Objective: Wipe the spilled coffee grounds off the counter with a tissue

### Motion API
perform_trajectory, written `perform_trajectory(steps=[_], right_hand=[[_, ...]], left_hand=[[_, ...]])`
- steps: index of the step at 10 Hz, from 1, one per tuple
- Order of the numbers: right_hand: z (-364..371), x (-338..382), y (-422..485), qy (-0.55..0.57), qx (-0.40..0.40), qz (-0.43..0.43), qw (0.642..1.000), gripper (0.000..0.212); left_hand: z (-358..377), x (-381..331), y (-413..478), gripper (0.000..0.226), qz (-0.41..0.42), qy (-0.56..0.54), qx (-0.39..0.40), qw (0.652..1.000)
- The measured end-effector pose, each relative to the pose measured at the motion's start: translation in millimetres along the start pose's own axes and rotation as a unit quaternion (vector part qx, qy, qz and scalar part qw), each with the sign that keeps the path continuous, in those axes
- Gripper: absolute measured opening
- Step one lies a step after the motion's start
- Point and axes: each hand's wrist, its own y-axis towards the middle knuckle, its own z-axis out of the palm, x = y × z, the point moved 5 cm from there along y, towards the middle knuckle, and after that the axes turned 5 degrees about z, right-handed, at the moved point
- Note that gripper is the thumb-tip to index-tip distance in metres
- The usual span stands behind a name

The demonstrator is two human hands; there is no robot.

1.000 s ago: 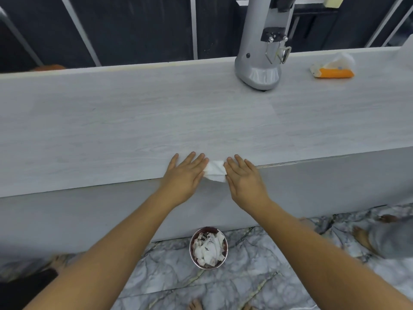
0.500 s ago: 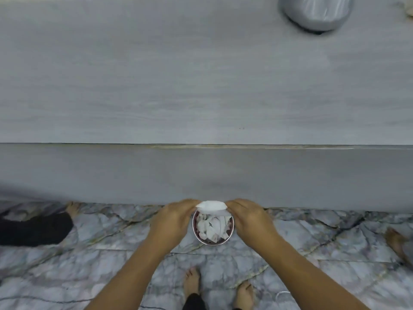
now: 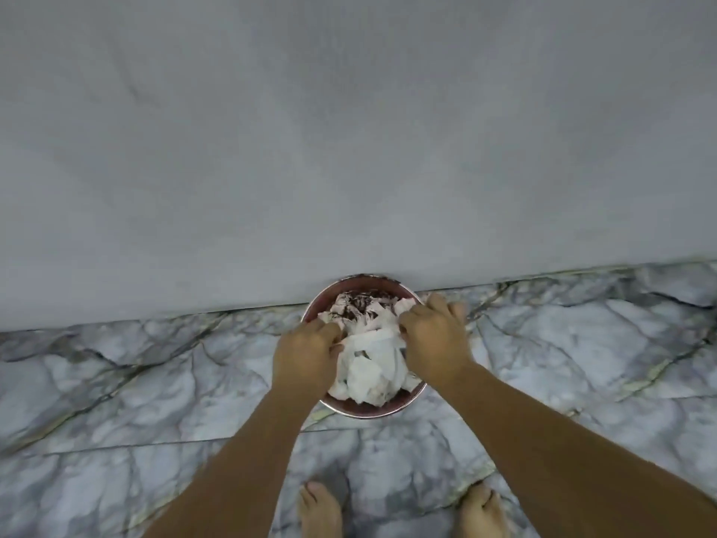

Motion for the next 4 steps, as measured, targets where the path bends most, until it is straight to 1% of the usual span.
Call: perform_trajectory(steps=[1, 2, 3, 4], right_hand=[[19, 0, -1, -0.048, -0.002, -0.025, 0.999, 0.022], [8, 10, -8, -0.054, 0.000, -0.038, 0.998, 0.021], [-21, 13, -11, 0.002, -0.009, -0.026, 1.000, 0.018], [-56, 18, -23, 0.111, -0.018, 0.006, 0.994, 0.024]], left_hand=[[23, 1, 5, 0.010, 0.000, 0.093, -0.014, 0.996], [14, -6, 0, 0.014, -0.019, 0.099, -0.048, 0.994], [-18, -13, -1, 0.035, -0.050, 0.076, -0.095, 0.991], [-56, -18, -12, 0.035, -0.091, 0.044, -0.103, 0.990]])
